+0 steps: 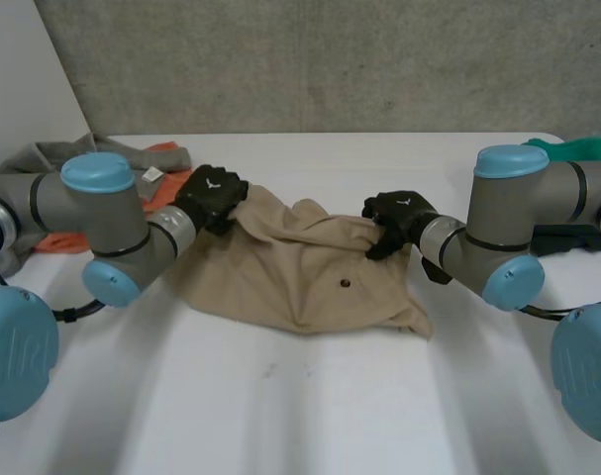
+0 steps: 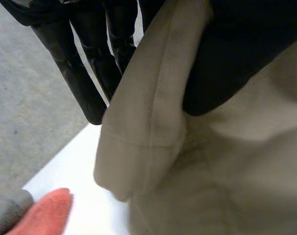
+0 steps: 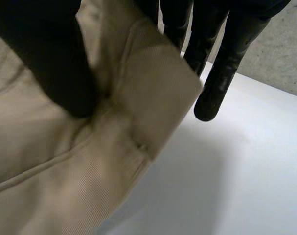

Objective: Fold the laundry.

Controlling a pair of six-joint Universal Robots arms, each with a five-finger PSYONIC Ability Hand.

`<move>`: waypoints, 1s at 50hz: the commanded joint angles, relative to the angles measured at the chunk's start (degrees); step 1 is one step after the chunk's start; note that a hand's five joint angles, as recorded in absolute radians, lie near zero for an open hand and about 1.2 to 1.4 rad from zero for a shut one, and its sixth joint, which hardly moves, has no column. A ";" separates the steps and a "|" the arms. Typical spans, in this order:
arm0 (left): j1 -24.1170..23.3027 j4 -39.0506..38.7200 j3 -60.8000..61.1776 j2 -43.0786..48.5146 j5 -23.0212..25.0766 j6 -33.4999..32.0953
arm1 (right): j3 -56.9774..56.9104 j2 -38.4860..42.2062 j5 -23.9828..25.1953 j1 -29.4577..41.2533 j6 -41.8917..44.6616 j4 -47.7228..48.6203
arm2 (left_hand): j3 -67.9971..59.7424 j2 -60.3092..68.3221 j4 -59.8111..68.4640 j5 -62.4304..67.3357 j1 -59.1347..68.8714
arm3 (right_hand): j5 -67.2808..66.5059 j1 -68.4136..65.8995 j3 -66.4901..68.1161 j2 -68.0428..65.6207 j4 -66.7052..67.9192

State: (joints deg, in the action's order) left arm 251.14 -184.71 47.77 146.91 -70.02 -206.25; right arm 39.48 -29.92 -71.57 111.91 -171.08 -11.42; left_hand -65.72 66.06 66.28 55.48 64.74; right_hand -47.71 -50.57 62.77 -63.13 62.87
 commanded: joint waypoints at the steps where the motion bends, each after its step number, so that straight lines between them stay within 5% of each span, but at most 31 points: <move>1: 0.14 -9.50 -3.03 -0.22 -5.82 -0.99 | -3.96 0.22 -1.63 -0.02 -0.04 3.15 | -14.28 13.94 13.72 14.52 15.26 | -22.29 -29.43 17.23 -16.87 17.13; 8: -1.35 -18.83 -14.42 -0.75 -6.88 -2.93 | -7.84 -4.69 -9.71 0.15 1.45 23.40 | -14.28 13.94 13.72 14.52 15.26 | -22.29 -29.43 17.23 -16.87 17.13; 17: -1.44 -30.26 -24.04 -7.60 -13.47 -2.49 | -7.31 -14.63 -12.98 0.24 6.29 49.04 | -14.28 13.94 13.72 14.52 15.26 | -22.29 -29.43 17.23 -16.87 17.13; 27: -2.59 -32.12 -6.66 -19.20 -11.81 2.08 | -4.16 -16.66 -9.38 0.42 6.37 44.13 | -14.28 13.94 13.72 14.52 15.26 | -22.29 -29.43 17.23 -16.87 17.13; 38: -4.17 -30.45 21.91 -20.79 -8.20 1.65 | 15.44 -16.83 -8.49 0.42 12.34 37.00 | -14.28 13.94 13.72 14.52 15.26 | -22.29 -29.43 17.23 -16.87 17.13; 50: -7.59 -14.92 42.38 -29.72 -18.82 -13.47 | 29.23 -18.93 -8.58 0.15 23.68 17.16 | -14.28 13.94 13.72 14.52 15.26 | -22.29 -29.43 17.23 -16.87 17.13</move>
State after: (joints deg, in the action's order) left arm 245.74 -207.73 82.42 124.34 -82.95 -214.34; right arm 63.51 -46.76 -80.04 112.33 -151.58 15.48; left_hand -68.27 68.57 68.74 56.31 64.74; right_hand -56.70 -56.37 67.98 -67.11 68.10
